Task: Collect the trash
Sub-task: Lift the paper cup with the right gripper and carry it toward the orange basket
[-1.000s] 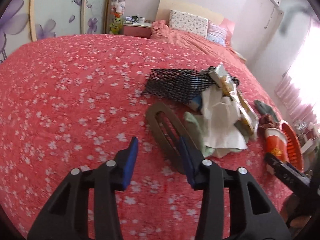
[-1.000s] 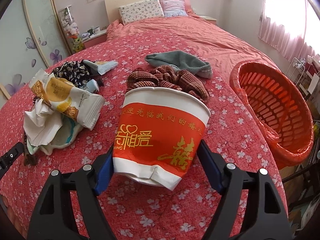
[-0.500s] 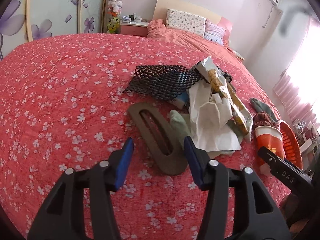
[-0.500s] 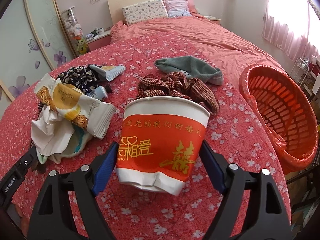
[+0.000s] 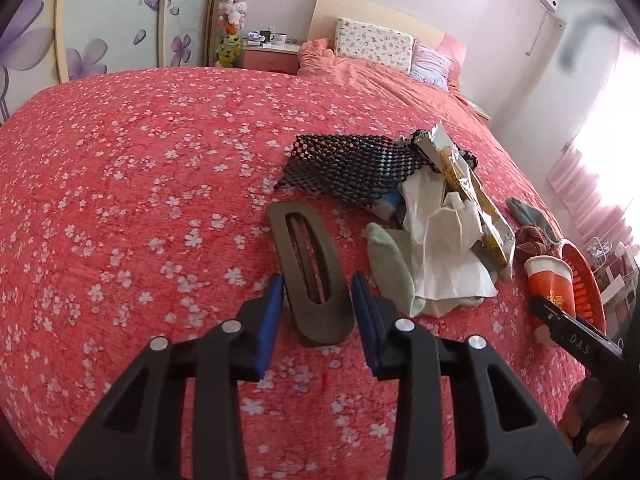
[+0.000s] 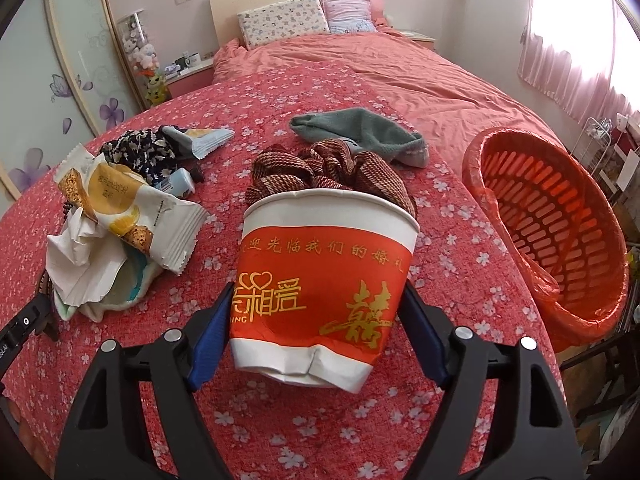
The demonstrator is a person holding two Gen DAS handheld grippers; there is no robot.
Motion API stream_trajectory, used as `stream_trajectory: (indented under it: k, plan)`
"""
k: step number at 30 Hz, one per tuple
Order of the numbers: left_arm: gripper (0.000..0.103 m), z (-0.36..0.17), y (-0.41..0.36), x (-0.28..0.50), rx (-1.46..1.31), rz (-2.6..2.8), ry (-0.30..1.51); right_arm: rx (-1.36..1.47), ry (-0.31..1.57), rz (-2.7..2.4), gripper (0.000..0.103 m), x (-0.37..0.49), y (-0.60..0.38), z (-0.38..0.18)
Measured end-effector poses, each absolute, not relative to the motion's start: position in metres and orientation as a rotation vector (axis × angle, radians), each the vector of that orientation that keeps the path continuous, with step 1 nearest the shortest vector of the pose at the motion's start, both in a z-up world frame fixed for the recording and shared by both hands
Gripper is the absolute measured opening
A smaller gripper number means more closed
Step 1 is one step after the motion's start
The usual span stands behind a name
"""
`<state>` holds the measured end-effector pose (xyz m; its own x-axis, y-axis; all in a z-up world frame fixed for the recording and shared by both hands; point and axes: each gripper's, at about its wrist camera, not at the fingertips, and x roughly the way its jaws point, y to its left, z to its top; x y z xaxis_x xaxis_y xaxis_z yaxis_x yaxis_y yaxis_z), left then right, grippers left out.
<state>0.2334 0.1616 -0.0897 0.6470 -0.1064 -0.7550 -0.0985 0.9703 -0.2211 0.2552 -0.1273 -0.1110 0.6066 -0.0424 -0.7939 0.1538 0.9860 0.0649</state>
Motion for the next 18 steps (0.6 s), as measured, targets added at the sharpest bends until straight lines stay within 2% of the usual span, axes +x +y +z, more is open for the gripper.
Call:
stream_trajectory:
  k: [10, 18]
  plan:
    - [0.03, -0.095, 0.158, 0.242, -0.255, 0.033, 0.878, 0.149, 0.929, -0.09, 0.075, 0.259, -0.129, -0.113]
    - [0.031, -0.096, 0.167, 0.248, -0.246, 0.041, 0.883, 0.125, 0.938, -0.081, 0.075, 0.26, -0.127, -0.114]
